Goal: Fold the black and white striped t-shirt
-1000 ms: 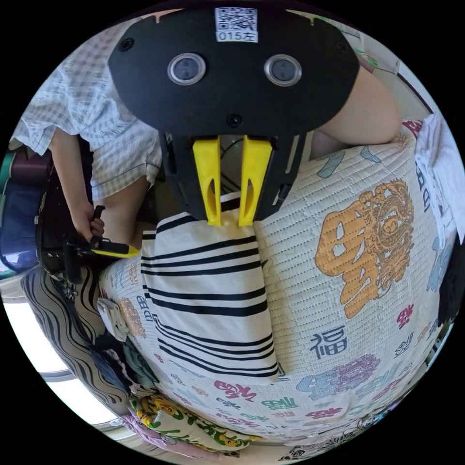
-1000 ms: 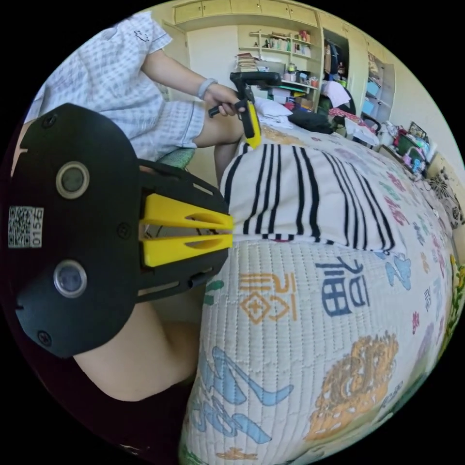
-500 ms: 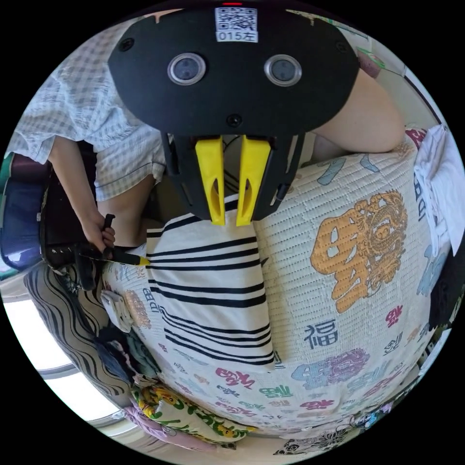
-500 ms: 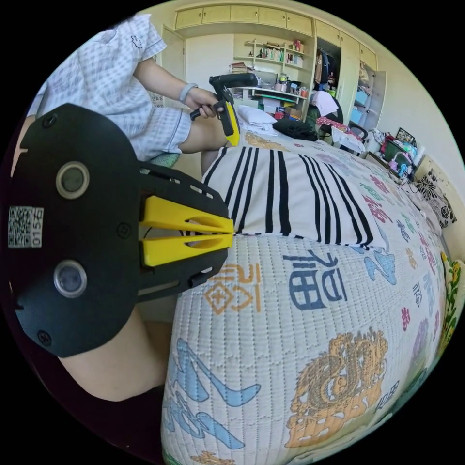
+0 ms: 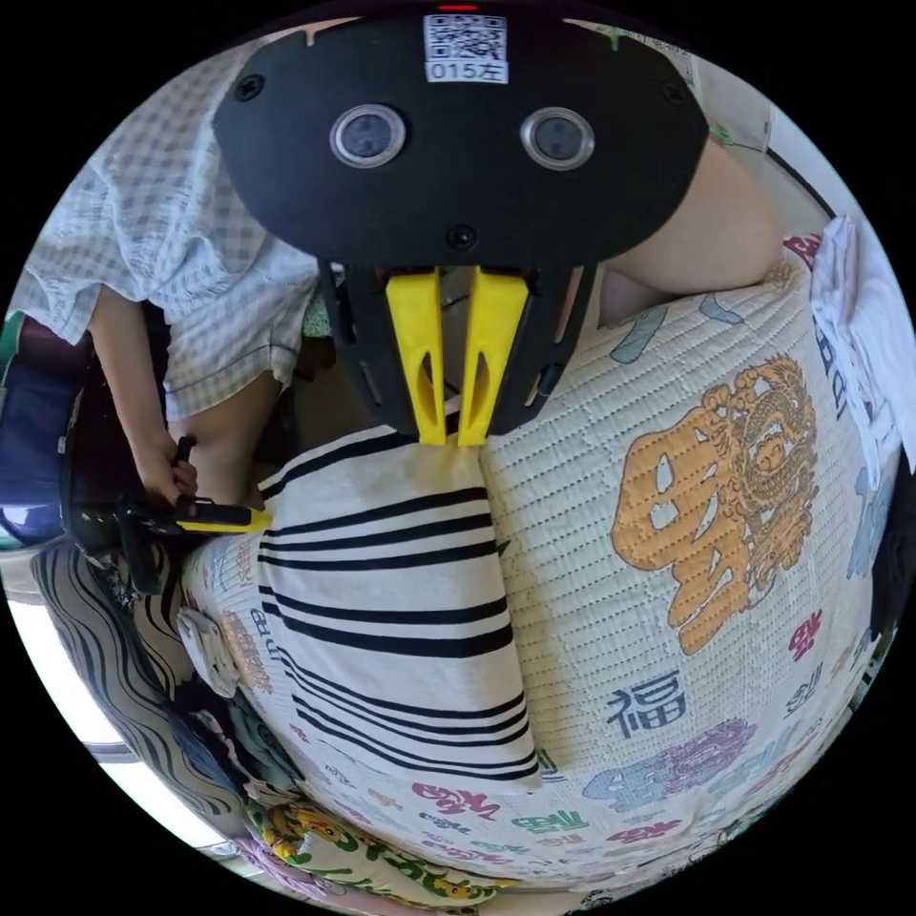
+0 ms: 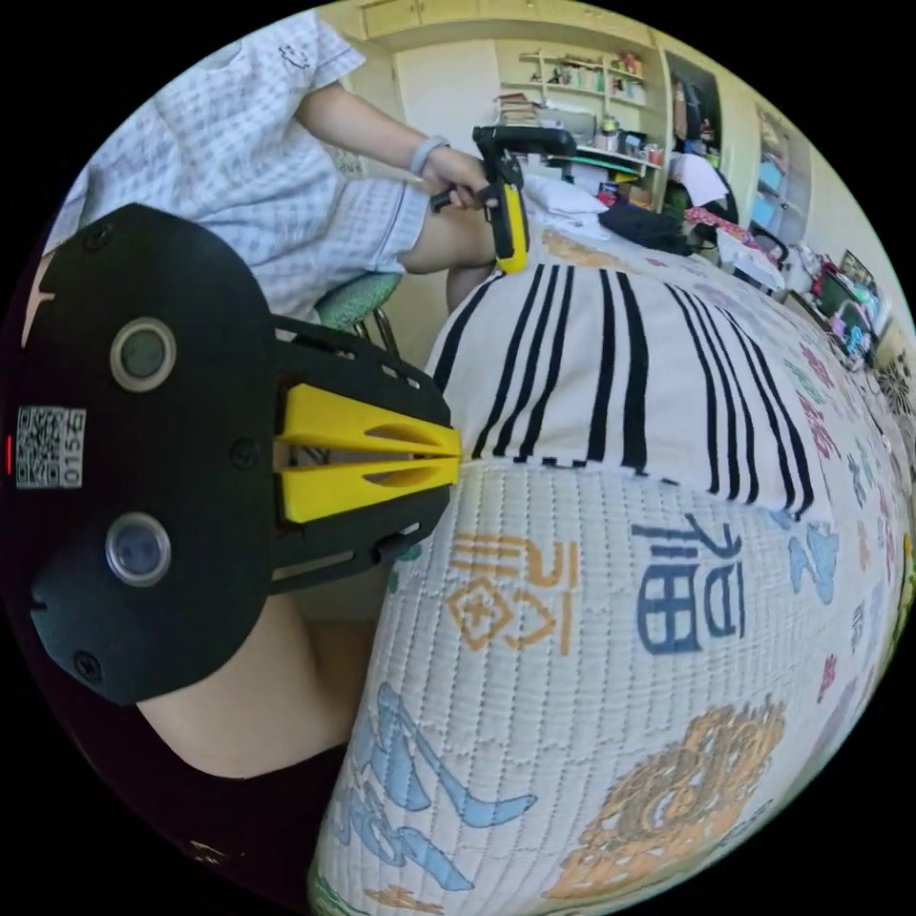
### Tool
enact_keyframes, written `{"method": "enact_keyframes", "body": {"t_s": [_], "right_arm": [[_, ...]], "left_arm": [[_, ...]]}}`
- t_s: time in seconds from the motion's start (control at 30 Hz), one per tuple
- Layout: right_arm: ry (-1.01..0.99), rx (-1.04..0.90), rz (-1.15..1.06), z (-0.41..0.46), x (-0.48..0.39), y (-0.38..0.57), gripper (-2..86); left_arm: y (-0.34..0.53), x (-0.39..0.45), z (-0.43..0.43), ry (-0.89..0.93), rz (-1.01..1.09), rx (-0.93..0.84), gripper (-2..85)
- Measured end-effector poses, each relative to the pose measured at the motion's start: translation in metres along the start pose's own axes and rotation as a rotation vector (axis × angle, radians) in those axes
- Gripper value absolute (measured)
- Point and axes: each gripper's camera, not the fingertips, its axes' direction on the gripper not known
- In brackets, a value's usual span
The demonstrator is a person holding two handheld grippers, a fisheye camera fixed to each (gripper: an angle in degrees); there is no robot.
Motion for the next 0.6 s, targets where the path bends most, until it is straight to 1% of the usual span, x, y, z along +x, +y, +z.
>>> {"method": "enact_keyframes", "body": {"t_s": [0.07, 0.1, 0.13, 0.17, 0.27, 0.33, 0.43, 0.5, 0.6], "right_arm": [[-0.071, 0.071, 0.055, -0.020, 0.014, 0.007, 0.1], [-0.107, 0.096, 0.062, -0.026, 0.018, 0.008, 0.4], [-0.194, 0.142, 0.051, -0.039, 0.025, 0.010, 1.5], [-0.279, 0.208, 0.025, -0.054, 0.031, 0.010, 3.0], [-0.440, 0.368, -0.032, -0.087, 0.045, -0.002, 7.7], [-0.487, 0.422, -0.058, -0.100, 0.053, -0.017, 8.8], [-0.527, 0.423, -0.059, -0.110, 0.062, -0.052, 10.6], [-0.545, 0.401, -0.065, -0.112, 0.064, -0.073, 11.5], [-0.559, 0.367, -0.039, -0.113, 0.069, -0.104, 12.5]], "left_arm": [[-0.004, -0.014, -0.007, 0.037, 0.000, -0.027, 3.4], [-0.005, -0.024, -0.017, 0.073, 0.011, 0.011, 4.4], [-0.006, -0.030, -0.023, 0.102, 0.018, 0.041, 4.8], [-0.010, -0.042, -0.036, 0.172, 0.027, 0.111, 5.6], [-0.031, -0.079, -0.063, 0.351, 0.026, 0.298, 8.6], [-0.051, -0.099, -0.073, 0.404, 0.026, 0.365, 9.9], [-0.090, -0.131, -0.073, 0.478, 0.035, 0.399, 11.6], [-0.121, -0.158, -0.065, 0.579, 0.015, 0.402, 12.6], [-0.153, -0.187, -0.055, 0.631, -0.009, 0.411, 13.3]]}}
